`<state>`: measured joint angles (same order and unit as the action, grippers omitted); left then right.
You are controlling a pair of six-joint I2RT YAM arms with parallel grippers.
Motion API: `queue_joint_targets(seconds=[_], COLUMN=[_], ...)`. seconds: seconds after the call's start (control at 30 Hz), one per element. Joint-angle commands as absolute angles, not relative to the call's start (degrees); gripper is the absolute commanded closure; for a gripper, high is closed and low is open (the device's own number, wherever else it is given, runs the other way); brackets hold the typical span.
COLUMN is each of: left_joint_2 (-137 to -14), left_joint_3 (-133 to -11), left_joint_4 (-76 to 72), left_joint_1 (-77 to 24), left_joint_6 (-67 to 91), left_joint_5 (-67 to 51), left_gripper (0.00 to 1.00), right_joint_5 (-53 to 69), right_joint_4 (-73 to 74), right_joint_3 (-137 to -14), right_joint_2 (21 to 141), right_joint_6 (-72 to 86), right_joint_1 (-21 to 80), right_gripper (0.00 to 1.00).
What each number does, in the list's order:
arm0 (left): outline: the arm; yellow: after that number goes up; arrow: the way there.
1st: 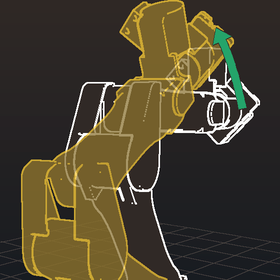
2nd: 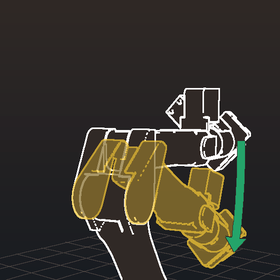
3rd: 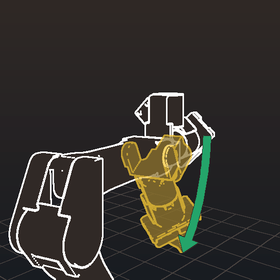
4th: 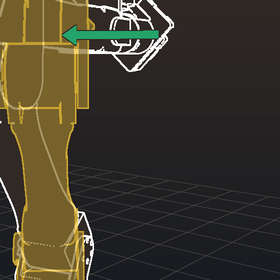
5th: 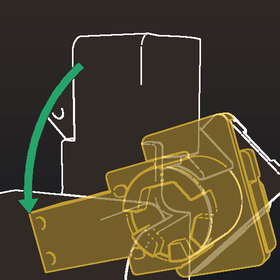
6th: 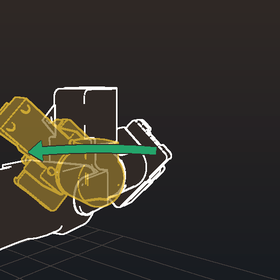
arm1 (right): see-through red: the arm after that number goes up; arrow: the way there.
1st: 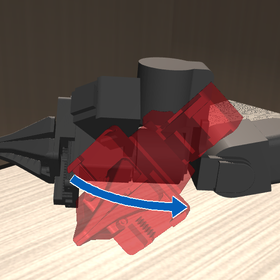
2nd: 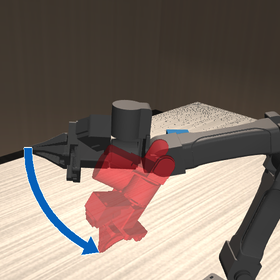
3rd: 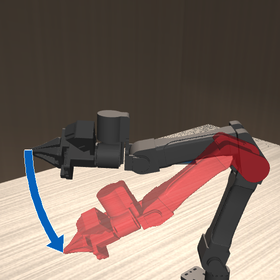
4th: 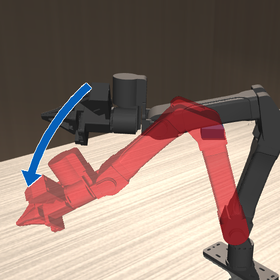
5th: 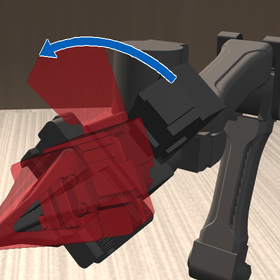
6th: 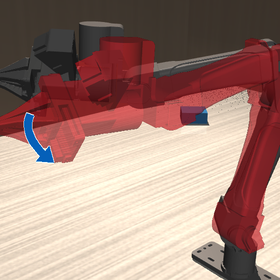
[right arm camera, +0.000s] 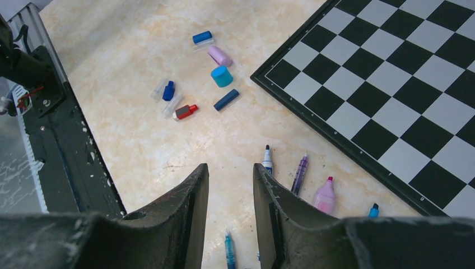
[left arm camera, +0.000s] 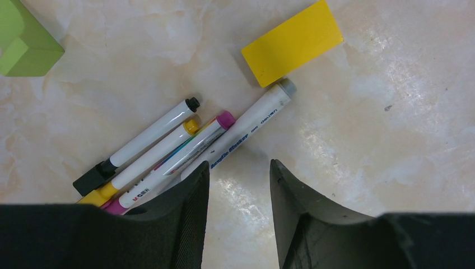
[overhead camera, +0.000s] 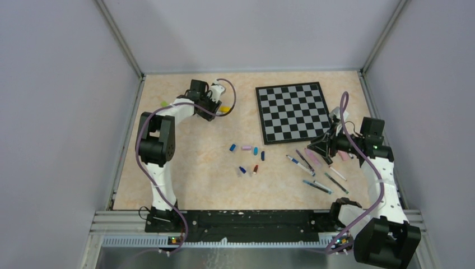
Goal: Open the pen caps
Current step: Move the pen to the center of the board.
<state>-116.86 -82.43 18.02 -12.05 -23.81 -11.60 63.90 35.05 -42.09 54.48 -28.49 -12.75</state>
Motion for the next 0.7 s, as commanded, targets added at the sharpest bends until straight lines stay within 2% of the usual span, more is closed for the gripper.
queue_joint_targets(seconds=[0.0,0.33,0.67], left_joint_2=[-117.25,-114.34,-116.46], left_joint_3=[-84.63,-83.02,-83.34], left_joint_4=[16.15,13.48,13.50], left_joint_1=[-11.36,-11.25,-11.16], left_joint_6=[-24.51,-25.08,-25.66], left_joint_5=[-13.51,-14.92,-14.76], left_gripper=[0.52,0.51,0.52], right_joint_5=[64.45,64.61,64.60], right_joint_4=[33.43,33.45,33.53], right_joint_3=[-41.92,-41.92,-41.92], right_joint_2=[54.66,54.67,54.67], right_joint_6=[-29.87,-29.86,-29.88], right_joint_1=[-12.39,-12.39,-12.39], right_gripper=[0.66,0.66,0.66])
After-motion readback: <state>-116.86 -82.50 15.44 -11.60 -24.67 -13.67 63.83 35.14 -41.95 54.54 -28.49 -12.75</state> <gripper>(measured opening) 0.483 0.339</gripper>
